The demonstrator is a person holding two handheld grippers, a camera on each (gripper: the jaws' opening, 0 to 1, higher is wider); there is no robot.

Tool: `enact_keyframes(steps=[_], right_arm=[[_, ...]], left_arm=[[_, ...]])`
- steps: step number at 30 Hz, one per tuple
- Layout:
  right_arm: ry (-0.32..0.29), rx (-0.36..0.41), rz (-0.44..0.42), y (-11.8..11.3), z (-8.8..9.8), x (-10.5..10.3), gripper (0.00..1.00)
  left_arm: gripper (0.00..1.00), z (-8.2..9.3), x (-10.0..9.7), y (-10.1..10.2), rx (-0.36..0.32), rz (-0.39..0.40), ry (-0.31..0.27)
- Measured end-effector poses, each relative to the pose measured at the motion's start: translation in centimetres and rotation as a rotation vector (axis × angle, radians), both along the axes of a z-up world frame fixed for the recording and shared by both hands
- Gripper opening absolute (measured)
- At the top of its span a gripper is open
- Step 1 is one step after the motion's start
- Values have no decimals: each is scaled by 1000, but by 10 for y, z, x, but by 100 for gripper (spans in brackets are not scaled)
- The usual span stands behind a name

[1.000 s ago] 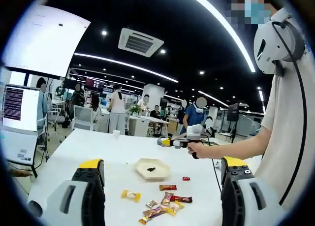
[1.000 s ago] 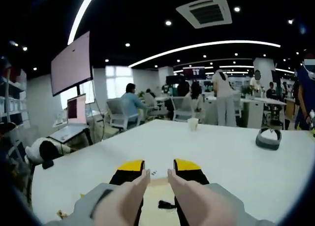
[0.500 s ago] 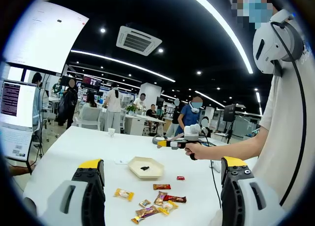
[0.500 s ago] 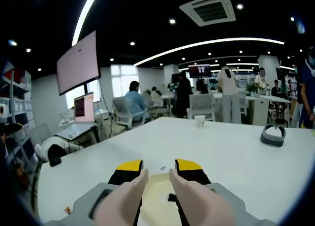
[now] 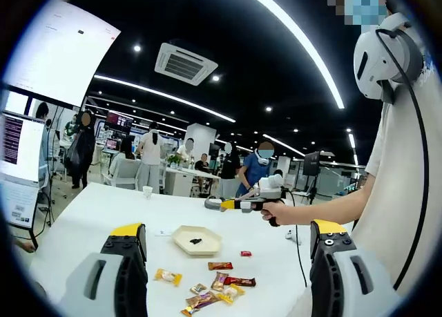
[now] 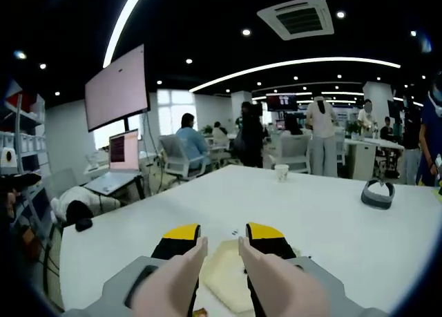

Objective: Place the target food into the container with the food tongs after gripping and lifting it, then release it inside without dropping or visibly crushing the food.

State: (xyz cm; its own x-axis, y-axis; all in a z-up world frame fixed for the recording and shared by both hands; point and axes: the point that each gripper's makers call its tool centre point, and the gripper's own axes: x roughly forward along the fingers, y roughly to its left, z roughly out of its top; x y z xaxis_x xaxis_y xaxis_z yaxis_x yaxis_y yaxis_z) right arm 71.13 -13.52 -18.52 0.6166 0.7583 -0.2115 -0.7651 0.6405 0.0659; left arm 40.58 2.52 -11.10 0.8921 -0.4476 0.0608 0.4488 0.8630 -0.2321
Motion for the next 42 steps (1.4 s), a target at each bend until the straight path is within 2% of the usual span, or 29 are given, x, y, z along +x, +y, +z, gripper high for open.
enact_keyframes(steps=[5,12,22,29,31,36,37,39,41,42], right_arm=[[17,-14,-19,-8,-4,-14,25],[22,-18,-45,-12,-1,-30,25],[11,-23,-91,-17,-6,-48,25],[21,-4,-129,-19,-8,-63,25],[21,-18,-129,-17,-10,-68,26],[36,-10,-151,-19,-11,-76,26],[42,-13,-149,-19,-13,-79,26],[47,-23,-141,-19,-15,-81,26],[49,-28,-134,-19,-15,-82,26],[49,-27,-129,-20,-13,-83,26]], left_arm=[[99,-12,-3,-6,-10,-41,1],[99,-15,-7,-8,-34,-83,-24],[99,-30,-8,2,-33,-139,-30],[99,-33,-10,7,-21,-194,-24],[99,-33,-10,8,-23,-202,-15],[99,-34,-8,13,-35,-227,-17],[99,-35,-7,13,-27,-233,16],[99,-26,-7,12,19,-239,-16],[99,-19,-5,11,11,-252,-13],[99,-11,-1,11,-7,-251,-31]])
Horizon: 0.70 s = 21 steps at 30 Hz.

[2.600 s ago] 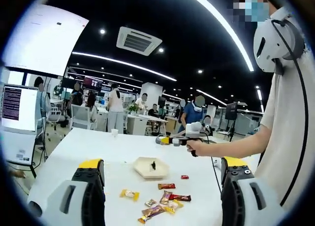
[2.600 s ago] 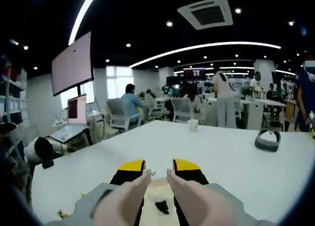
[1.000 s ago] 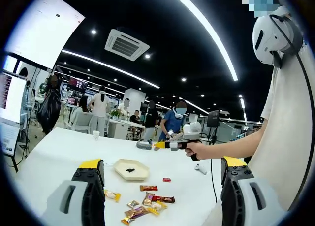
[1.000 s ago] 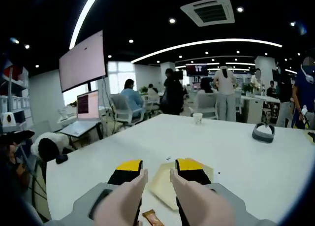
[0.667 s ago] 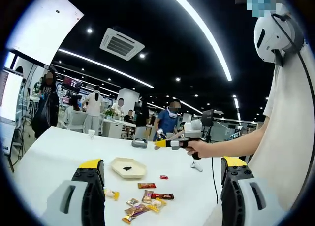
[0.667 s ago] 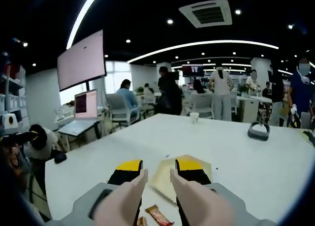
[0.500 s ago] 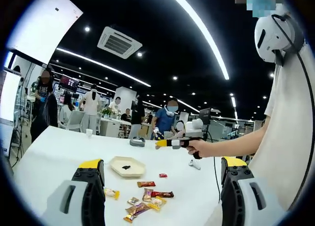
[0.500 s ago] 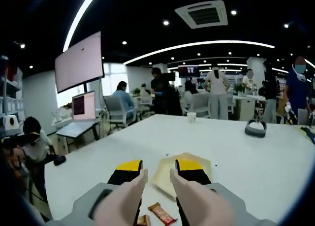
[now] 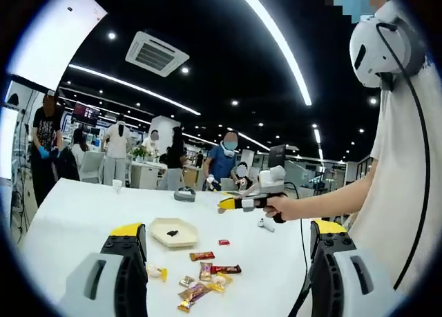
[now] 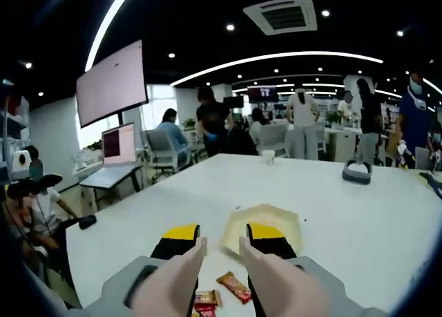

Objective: Place the target food into the container with the food tongs after gripping and lifting it, then release it inside without dropping or visibly crushing the food.

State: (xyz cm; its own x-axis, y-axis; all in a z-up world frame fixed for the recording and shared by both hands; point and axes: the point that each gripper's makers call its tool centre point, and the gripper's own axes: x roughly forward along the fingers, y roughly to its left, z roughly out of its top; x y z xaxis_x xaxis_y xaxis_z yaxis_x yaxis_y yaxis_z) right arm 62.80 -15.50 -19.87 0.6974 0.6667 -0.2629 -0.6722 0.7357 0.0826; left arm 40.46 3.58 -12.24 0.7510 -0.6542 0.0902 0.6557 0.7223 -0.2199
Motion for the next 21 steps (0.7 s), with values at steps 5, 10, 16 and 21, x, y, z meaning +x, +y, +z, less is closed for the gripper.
enact_keyframes(steps=[5,10,16,21], right_arm=[[-10,1,21,0,2,1,26],[12,-8,55,10,-10,0,26],[13,-7,72,19,-14,-9,26],[34,-32,102,24,-24,-17,26]], left_arm=[[99,21,13,2,-81,20,-59],[99,18,19,14,-64,107,-61],[99,10,18,19,-106,102,-23],[99,8,19,20,-68,81,10]])
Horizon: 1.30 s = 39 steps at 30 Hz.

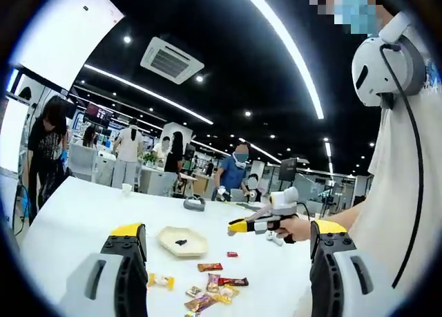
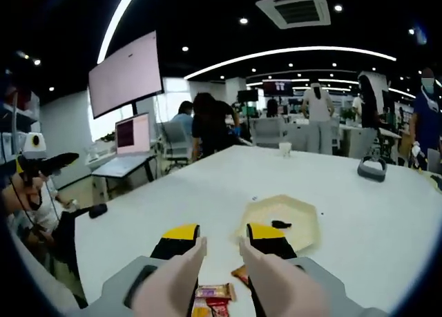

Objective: Place the target food into the container with the food tongs after gripping and lifting it, then release it inside without dropping or visibly crushing the food.

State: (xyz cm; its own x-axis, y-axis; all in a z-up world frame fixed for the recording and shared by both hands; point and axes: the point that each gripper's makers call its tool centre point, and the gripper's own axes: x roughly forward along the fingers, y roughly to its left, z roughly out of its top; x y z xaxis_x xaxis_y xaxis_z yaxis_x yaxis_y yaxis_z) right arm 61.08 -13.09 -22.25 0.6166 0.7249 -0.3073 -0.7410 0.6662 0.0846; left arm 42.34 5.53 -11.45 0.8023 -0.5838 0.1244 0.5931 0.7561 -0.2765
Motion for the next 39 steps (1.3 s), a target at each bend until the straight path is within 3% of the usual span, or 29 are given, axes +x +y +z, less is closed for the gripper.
enact_keyframes(steps=[3,10,29,39], right_arm=[[-6,-16,10,0,-4,-3,26],[-2,-19,6,-4,-9,-4,26],[91,-61,46,-12,-51,-37,27],[110,-66,36,-22,-58,-42,27]], left_arm=[[99,8,-2,-7,4,-20,-24],[99,-6,-2,-18,65,-37,3],[99,-16,-9,-20,40,-7,18],[99,-19,-5,-32,71,-34,18]])
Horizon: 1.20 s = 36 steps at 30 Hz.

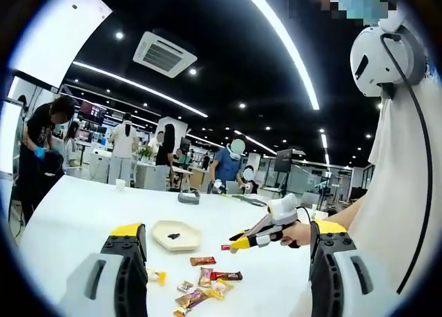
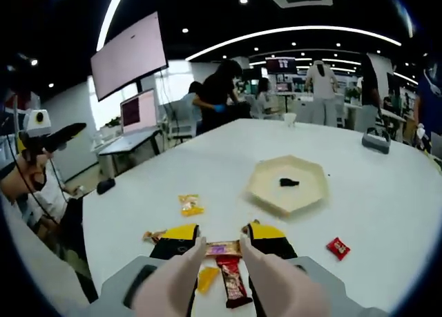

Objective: Place the target food into the container with the food tongs after gripping and lifting it, then release it inside without dropping or visibly crushing the food.

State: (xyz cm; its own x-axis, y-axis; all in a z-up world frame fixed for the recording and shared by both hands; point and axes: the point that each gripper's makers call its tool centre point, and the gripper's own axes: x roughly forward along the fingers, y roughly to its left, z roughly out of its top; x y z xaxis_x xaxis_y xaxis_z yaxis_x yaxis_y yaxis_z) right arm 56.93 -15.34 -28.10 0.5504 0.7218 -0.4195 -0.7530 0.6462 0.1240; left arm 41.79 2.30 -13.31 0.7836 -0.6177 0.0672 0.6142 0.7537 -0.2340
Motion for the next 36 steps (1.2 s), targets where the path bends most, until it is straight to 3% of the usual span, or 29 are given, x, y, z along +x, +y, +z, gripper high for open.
enact_keyframes(steps=[8,12,16,26,36], right_arm=[[11,5,-7,0,-6,2,27],[13,6,-2,4,-7,3,27],[17,-4,6,5,-11,2,27],[52,-11,-14,0,-26,-4,27],[48,-49,8,5,-37,-6,27]], left_arm=[[99,14,4,2,-36,35,-32],[99,9,-4,6,-2,25,-13],[99,2,-7,14,-16,49,1],[99,-3,-10,11,-19,39,17],[99,-3,-9,20,-21,41,20]])
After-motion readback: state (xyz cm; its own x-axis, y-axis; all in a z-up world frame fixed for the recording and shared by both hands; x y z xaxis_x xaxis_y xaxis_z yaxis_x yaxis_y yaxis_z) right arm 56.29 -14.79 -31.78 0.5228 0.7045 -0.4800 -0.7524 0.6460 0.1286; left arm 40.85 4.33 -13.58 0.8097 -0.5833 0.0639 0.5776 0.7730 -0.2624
